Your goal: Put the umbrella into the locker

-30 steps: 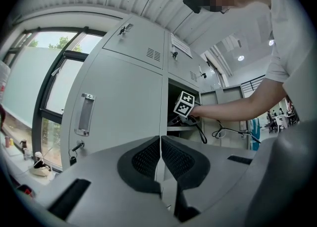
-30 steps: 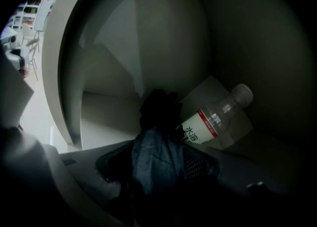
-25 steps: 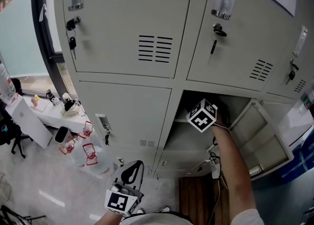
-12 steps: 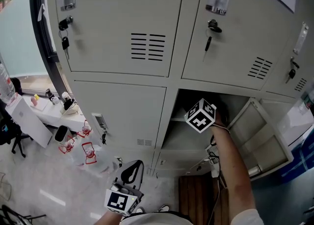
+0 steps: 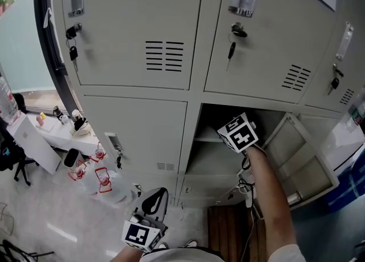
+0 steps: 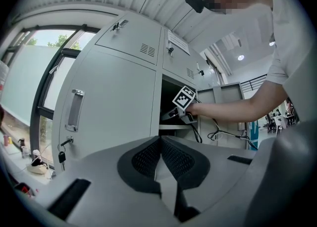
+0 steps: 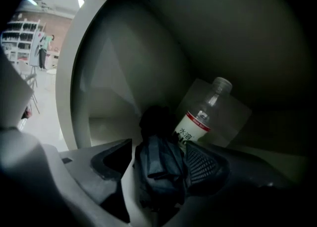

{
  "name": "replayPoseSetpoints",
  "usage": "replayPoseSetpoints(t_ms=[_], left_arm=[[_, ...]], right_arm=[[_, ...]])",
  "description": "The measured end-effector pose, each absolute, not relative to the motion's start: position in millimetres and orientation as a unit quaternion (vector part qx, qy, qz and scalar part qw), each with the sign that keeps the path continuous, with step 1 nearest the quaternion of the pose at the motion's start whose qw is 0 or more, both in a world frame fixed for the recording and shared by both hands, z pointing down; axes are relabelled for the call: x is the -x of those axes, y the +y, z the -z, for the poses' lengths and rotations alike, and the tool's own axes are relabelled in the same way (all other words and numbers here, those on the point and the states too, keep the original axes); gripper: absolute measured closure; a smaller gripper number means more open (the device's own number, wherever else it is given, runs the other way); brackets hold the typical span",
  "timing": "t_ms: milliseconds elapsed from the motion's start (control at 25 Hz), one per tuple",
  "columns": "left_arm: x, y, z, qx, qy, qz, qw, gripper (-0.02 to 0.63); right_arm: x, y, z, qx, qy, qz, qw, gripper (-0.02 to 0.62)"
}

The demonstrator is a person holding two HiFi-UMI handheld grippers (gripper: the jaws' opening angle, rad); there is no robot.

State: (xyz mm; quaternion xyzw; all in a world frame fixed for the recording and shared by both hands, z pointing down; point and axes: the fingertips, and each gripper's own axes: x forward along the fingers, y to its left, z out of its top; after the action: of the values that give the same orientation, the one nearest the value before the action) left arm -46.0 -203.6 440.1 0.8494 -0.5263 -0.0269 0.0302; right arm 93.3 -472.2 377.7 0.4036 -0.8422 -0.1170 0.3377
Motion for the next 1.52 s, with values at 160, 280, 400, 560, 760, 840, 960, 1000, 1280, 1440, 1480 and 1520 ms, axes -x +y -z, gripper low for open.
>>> replayPoseSetpoints(t_ms=[160,280,400,560,760,840,960,1000,1280,1440,1480,1520], left_arm=[[41,-202,-442,-0.854,-0.519,0.019,0.033,0.578],[37,-203,-442,-0.857,-0.514,0.015,0.033,0.578],[34,-204,-443,-0.860,-0.510,0.010,0.034,0.578],[30,-206,-444,-0.863,-0.503,0.005,0.033,0.578],[27,-206,-443,-0.868,-0.495,0.004,0.031,0.578],[27,-206,-441,-0.869,-0.493,0.005,0.030,0.578],[26,-205,-440,-0.872,-0.489,0.009,0.025,0.578],[26,-204,-439,-0.873,-0.487,0.010,0.024,0.578],[29,-202,-439,-0.877,-0.480,0.015,0.027,0.578],[34,-202,-439,-0.878,-0.478,0.020,0.026,0.578],[36,-203,-439,-0.878,-0.478,0.020,0.026,0.578],[38,-203,-439,-0.877,-0.479,0.020,0.026,0.578]], right_arm=[[-100,-469,-377,-0.428,-0.835,0.131,0.319,0.265],[-104,-466,-370,-0.447,-0.834,0.136,0.295,0.265],[-109,-459,-368,-0.455,-0.830,0.140,0.290,0.267],[-115,-454,-363,-0.468,-0.829,0.143,0.271,0.267],[-124,-443,-344,-0.504,-0.820,0.160,0.219,0.313],[-128,-437,-339,-0.515,-0.816,0.164,0.205,0.336],[-134,-426,-333,-0.529,-0.811,0.166,0.187,0.385],[-136,-422,-331,-0.534,-0.809,0.166,0.183,0.405],[-153,-393,-326,-0.550,-0.802,0.164,0.169,0.575],[-163,-367,-335,-0.544,-0.817,0.126,0.143,0.578],[-165,-360,-339,-0.544,-0.819,0.119,0.140,0.578],[-167,-354,-342,-0.545,-0.819,0.113,0.137,0.578]])
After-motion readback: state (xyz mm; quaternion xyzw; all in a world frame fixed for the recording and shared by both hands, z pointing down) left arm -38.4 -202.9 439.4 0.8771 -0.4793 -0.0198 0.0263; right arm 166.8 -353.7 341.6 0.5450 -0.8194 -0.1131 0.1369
